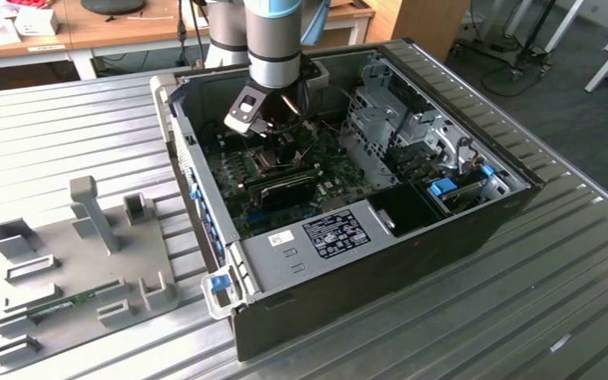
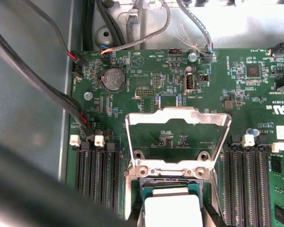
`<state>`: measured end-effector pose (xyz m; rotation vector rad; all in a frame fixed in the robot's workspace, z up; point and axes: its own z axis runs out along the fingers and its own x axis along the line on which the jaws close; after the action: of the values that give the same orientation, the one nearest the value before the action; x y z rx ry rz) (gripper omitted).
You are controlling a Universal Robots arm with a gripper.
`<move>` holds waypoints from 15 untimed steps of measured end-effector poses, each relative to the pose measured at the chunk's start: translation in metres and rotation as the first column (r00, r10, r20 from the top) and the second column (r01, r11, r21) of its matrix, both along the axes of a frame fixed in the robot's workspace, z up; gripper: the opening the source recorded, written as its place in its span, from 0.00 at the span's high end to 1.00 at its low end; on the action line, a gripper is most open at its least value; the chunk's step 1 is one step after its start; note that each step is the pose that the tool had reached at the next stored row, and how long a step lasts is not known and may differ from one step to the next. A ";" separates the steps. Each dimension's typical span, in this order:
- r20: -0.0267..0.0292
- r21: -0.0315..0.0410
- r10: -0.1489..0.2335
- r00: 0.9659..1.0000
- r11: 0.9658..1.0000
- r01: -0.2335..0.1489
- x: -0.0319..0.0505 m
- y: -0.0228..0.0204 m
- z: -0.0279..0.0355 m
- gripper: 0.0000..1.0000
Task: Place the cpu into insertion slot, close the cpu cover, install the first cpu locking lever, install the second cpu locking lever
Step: 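Place the cpu into insertion slot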
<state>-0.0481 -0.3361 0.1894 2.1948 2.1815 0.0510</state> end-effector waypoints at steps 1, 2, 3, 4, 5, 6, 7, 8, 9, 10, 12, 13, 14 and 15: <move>0.000 0.000 0.000 1.000 1.000 0.000 0.0000 0.0000 0.0000 0.40; 0.000 0.000 0.000 1.000 1.000 0.000 0.0000 0.0000 0.0000 0.40; 0.000 0.000 0.000 1.000 1.000 0.000 0.0000 0.0000 0.0000 0.40; 0.000 0.000 0.000 1.000 1.000 0.000 0.0000 0.0000 0.0000 0.40; 0.000 0.000 0.000 1.000 1.000 0.000 0.0000 0.0000 0.0000 0.40; 0.000 0.000 0.000 1.000 1.000 0.000 0.0000 0.0000 0.0000 0.40; 0.000 0.000 -0.001 1.000 1.000 0.001 0.0000 0.0000 0.0000 0.40; 0.000 0.000 -0.001 1.000 1.000 0.001 0.0000 0.0000 0.0000 0.40; 0.000 0.000 -0.001 1.000 1.000 0.001 0.0000 0.0000 0.0000 0.40; 0.000 0.000 -0.001 1.000 1.000 0.001 0.0000 0.0000 0.0000 0.40; 0.000 0.000 -0.001 1.000 1.000 0.001 0.0000 0.0000 0.0000 0.40; 0.000 0.000 -0.001 1.000 1.000 0.001 0.0000 0.0000 0.0000 0.40; 0.000 0.000 -0.001 1.000 1.000 0.001 0.0000 0.0000 0.0000 0.40; 0.000 0.000 -0.001 1.000 1.000 0.001 0.0000 0.0000 0.0000 0.40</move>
<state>-0.0481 -0.3361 0.1894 2.1959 2.1804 0.0510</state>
